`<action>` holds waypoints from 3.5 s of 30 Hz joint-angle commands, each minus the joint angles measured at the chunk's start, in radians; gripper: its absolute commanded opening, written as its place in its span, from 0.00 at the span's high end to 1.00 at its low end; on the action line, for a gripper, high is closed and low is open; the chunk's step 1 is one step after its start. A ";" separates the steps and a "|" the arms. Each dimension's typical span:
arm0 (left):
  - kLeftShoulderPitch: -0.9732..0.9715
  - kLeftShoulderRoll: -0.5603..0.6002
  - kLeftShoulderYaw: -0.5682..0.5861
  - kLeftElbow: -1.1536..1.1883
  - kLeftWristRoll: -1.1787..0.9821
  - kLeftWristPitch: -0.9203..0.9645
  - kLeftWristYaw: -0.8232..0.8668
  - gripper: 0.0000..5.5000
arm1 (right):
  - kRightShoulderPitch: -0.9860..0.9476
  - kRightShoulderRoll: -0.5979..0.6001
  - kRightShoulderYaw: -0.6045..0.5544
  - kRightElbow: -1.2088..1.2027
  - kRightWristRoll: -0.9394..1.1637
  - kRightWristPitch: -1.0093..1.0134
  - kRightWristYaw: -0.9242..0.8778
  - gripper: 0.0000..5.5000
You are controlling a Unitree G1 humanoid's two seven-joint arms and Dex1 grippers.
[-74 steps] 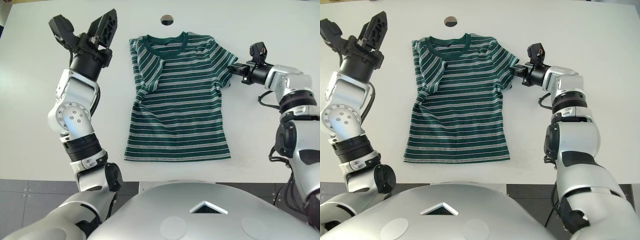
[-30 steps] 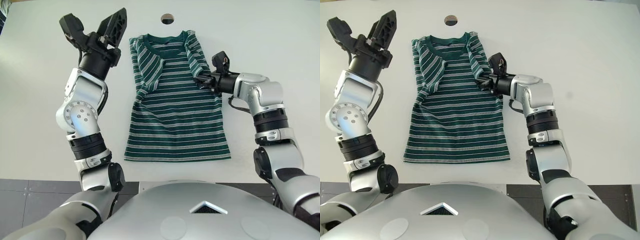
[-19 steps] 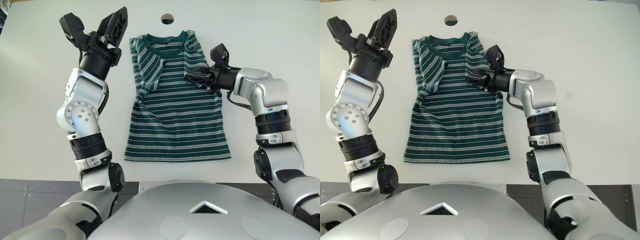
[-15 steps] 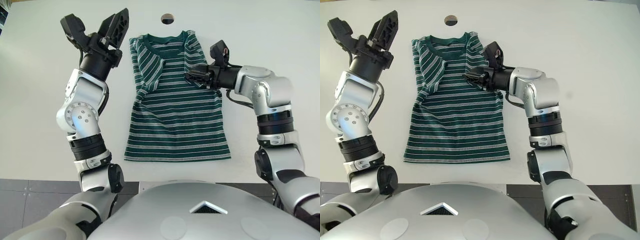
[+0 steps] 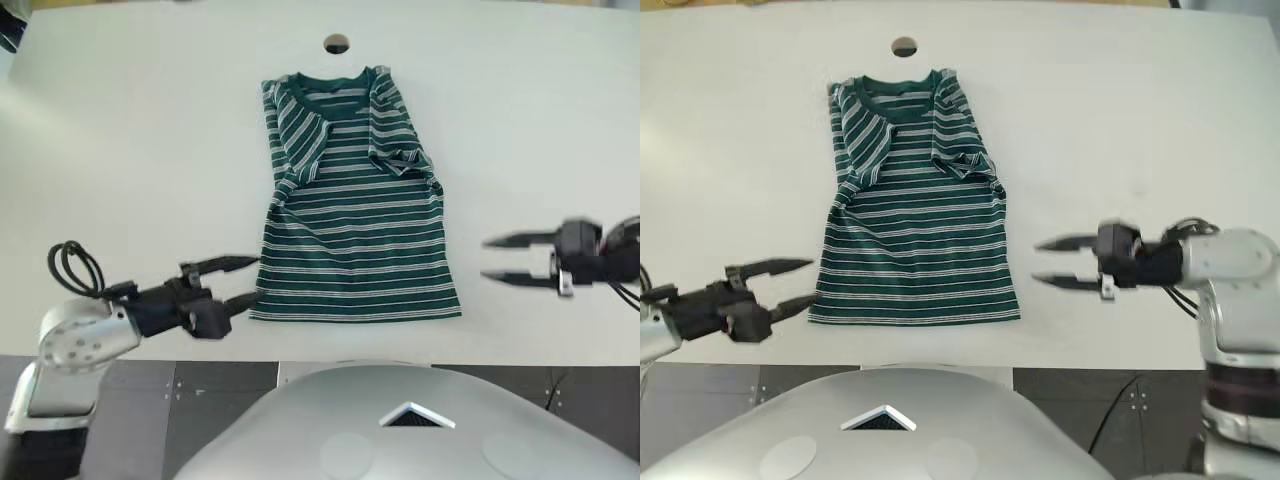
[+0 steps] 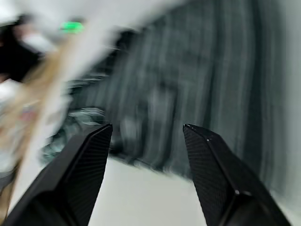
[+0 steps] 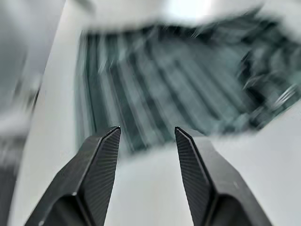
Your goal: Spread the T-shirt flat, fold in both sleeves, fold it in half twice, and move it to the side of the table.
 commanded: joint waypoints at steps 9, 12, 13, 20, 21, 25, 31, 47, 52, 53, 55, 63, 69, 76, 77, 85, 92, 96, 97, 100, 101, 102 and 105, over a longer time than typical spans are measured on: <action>-0.078 0.079 -0.086 0.316 0.482 -0.351 0.226 0.32 | 0.041 -0.012 0.188 0.199 -0.422 -0.812 -0.190 0.46; -0.113 0.046 -0.161 0.314 0.539 -0.362 0.289 0.32 | 0.016 -0.017 0.233 0.274 -0.501 -0.908 -0.278 0.46; -0.118 0.042 -0.183 0.310 0.544 -0.356 0.301 0.32 | 0.010 -0.020 0.249 0.290 -0.514 -0.924 -0.302 0.46; -0.129 0.067 -0.285 0.247 0.482 -0.293 0.304 0.32 | -0.032 -0.031 0.345 0.345 -0.566 -0.967 -0.422 0.46; -0.131 0.072 -0.292 0.239 0.476 -0.284 0.305 0.32 | -0.035 -0.034 0.357 0.346 -0.569 -0.968 -0.433 0.46; -0.140 0.089 -0.315 0.208 0.454 -0.242 0.306 0.32 | -0.050 -0.044 0.408 0.357 -0.577 -0.970 -0.471 0.46; -0.158 0.107 -0.331 0.181 0.443 -0.195 0.318 0.31 | -0.066 -0.052 0.465 0.367 -0.576 -0.961 -0.514 0.68; -0.182 0.106 -0.394 0.231 0.454 -0.198 0.373 0.82 | -0.095 -0.071 0.528 0.388 -0.581 -0.953 -0.590 0.98; -0.187 0.106 -0.405 0.237 0.449 -0.192 0.381 0.97 | -0.100 -0.080 0.543 0.387 -0.571 -0.949 -0.600 0.98; -0.188 0.105 -0.404 0.235 0.438 -0.189 0.380 0.97 | -0.099 -0.081 0.545 0.385 -0.566 -0.948 -0.600 0.98; -0.192 0.106 -0.406 0.221 0.382 -0.171 0.365 0.97 | -0.099 -0.085 0.554 0.375 -0.539 -0.938 -0.593 0.98; 0.067 0.405 -0.459 -0.254 -0.671 0.443 -0.068 0.97 | 0.071 -0.366 0.538 -0.086 0.150 -0.420 -0.361 0.98; 0.214 0.463 -0.264 -0.341 -0.858 0.497 -0.232 0.97 | 0.123 -0.436 0.415 -0.216 0.387 -0.197 -0.287 0.98; -0.093 0.158 -0.247 -0.258 -0.766 0.581 0.010 0.97 | -0.074 -0.135 0.366 -0.197 0.249 -0.169 -0.480 0.98; -0.149 0.113 -0.247 -0.232 -0.732 0.578 0.044 0.97 | -0.114 -0.089 0.363 -0.177 0.221 -0.168 -0.513 0.98; -0.532 -0.126 -0.268 0.107 -0.348 0.505 0.280 0.97 | -0.412 0.160 0.375 0.073 -0.086 -0.206 -0.700 0.98; -0.732 -0.211 -0.331 0.482 -0.068 0.293 0.377 0.97 | -0.623 0.265 0.425 0.465 -0.391 -0.428 -0.821 0.98; -0.821 -0.233 -0.334 0.620 -0.004 0.241 0.418 0.97 | -0.724 0.348 0.451 0.696 -0.477 -0.523 -0.889 0.98; -0.835 -0.238 -0.333 0.640 -0.002 0.238 0.419 0.97 | -0.749 0.367 0.457 0.745 -0.491 -0.543 -0.903 0.98; -0.880 -0.252 -0.332 0.693 0.011 0.236 0.435 0.97 | -0.804 0.410 0.464 0.881 -0.521 -0.588 -0.930 0.98; -0.887 -0.256 -0.332 0.697 0.013 0.239 0.435 0.97 | -0.816 0.420 0.465 0.918 -0.525 -0.598 -0.930 0.98; -0.889 -0.259 -0.332 0.698 0.014 0.242 0.435 0.97 | -0.827 0.430 0.465 0.953 -0.529 -0.608 -0.933 0.98; -0.889 -0.266 -0.331 0.700 0.004 0.251 0.425 0.98 | -0.862 0.455 0.463 1.053 -0.545 -0.628 -0.954 0.92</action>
